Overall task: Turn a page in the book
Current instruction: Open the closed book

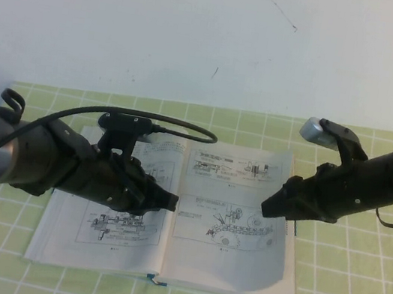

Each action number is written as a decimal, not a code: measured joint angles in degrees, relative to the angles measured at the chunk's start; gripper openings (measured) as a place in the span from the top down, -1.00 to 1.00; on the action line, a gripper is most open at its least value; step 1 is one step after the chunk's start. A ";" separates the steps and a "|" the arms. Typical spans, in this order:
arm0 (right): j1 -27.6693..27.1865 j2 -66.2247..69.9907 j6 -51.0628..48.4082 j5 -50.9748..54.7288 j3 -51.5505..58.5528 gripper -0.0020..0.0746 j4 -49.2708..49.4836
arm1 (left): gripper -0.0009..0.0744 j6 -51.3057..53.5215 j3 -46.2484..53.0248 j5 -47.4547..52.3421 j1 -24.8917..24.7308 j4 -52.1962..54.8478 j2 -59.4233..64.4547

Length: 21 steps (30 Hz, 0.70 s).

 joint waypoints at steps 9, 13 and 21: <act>0.00 0.64 -0.92 2.12 -0.09 -0.05 5.59 | 0.98 1.48 0.00 0.00 0.00 -3.39 0.00; 0.00 2.27 -0.38 2.12 -0.09 -0.05 5.74 | 0.98 2.97 0.00 1.29 0.00 -4.44 0.00; 0.00 3.90 -4.52 4.93 -0.13 -0.05 14.61 | 0.98 11.88 0.00 10.10 -0.66 -8.99 -3.75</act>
